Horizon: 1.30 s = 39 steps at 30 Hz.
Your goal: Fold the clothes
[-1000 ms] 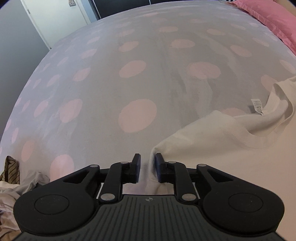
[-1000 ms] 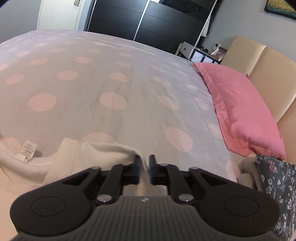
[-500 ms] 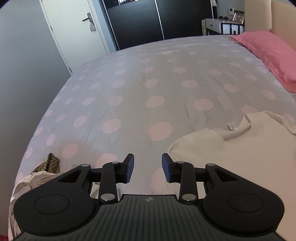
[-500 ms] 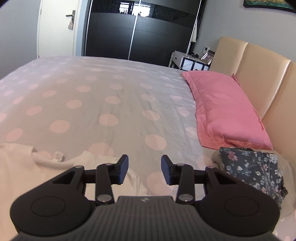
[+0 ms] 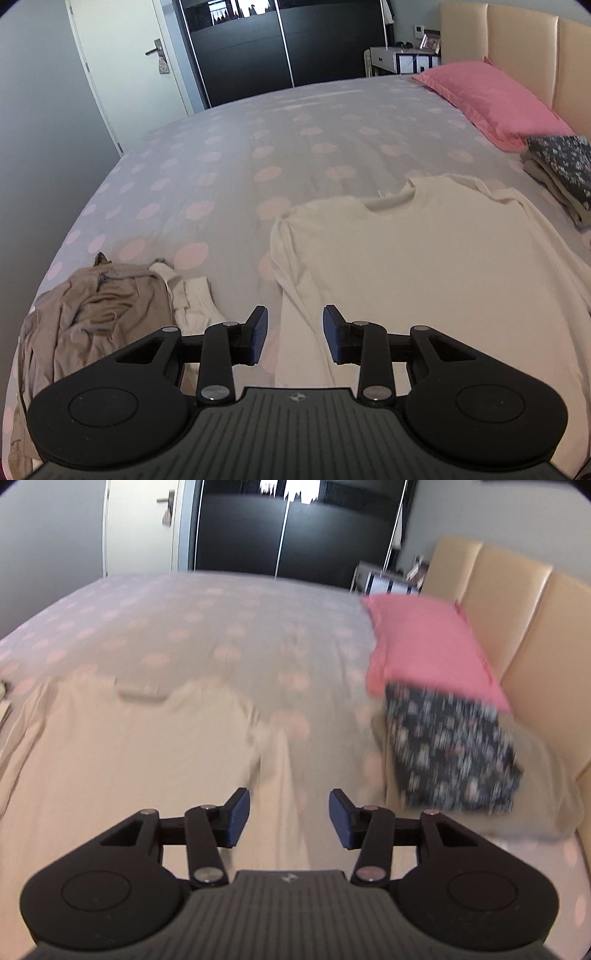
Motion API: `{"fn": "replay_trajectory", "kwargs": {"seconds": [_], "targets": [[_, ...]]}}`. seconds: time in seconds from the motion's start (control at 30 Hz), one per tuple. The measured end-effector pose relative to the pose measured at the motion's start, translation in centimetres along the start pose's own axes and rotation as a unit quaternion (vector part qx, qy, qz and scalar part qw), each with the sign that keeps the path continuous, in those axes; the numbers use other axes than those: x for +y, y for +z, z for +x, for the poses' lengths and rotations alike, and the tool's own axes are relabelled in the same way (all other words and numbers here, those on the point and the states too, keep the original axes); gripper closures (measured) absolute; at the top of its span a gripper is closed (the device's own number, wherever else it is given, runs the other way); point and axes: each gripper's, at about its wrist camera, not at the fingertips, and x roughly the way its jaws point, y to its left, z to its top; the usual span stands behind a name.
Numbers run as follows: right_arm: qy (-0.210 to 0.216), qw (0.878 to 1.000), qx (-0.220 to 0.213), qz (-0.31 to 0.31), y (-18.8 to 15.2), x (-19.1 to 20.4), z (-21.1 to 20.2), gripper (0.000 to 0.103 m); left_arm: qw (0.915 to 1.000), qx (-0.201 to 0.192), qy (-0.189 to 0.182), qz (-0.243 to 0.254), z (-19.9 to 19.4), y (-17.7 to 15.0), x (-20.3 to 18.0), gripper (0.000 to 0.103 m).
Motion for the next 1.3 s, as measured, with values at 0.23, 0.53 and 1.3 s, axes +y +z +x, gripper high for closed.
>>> {"fn": "replay_trajectory", "kwargs": {"seconds": [0.23,0.53,1.3], "targets": [[0.004,0.994,0.100,0.038,-7.8,-1.4,1.8,0.052,0.9960,0.083,-0.028,-0.016,3.0,-7.5,-0.8,0.072],[0.004,0.979,0.185,0.089,-11.7,-3.0,3.4,0.054,0.9873,0.151,-0.048,0.009,4.1,-12.6,-1.8,0.072],[-0.180,0.935,-0.019,0.305,-4.3,-17.5,-2.7,0.102,0.9862,0.158,-0.045,0.020,4.7,-12.5,-2.4,0.066]]}}
